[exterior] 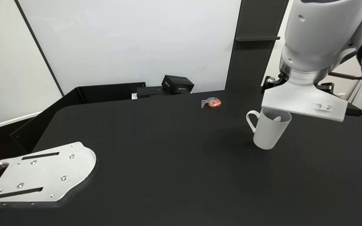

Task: Place the spoon in the mug

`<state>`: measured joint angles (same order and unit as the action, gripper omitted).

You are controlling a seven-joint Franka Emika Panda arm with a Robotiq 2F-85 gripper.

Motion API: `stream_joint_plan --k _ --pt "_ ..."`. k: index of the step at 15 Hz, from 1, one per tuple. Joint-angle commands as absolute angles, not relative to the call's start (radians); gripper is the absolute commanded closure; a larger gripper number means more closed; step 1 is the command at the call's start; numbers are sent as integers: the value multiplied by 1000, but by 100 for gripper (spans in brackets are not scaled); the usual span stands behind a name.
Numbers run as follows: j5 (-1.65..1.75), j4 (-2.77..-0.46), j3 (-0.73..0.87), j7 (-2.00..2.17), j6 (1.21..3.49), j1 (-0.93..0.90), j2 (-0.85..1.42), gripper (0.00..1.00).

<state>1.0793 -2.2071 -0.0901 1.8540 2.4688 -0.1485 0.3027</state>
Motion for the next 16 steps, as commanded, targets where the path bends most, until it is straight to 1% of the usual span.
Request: stream_joint_plan --k 1,5,8,11,13,15,16 --pt "996 -2256 -108 1608 2499 -106 231 0" --pt "822 -2304 -179 1279 2561 -16 207 0" --pt "666 -2329 -283 1032 2576 83 207 0" --pt "519 -2332 -419 785 2537 203 214 0" --pt "425 -2320 -504 622 2469 279 217 0" --pt "318 -2306 -512 462 2377 300 186 0" --pt "234 -2301 -341 392 2346 135 153 0"
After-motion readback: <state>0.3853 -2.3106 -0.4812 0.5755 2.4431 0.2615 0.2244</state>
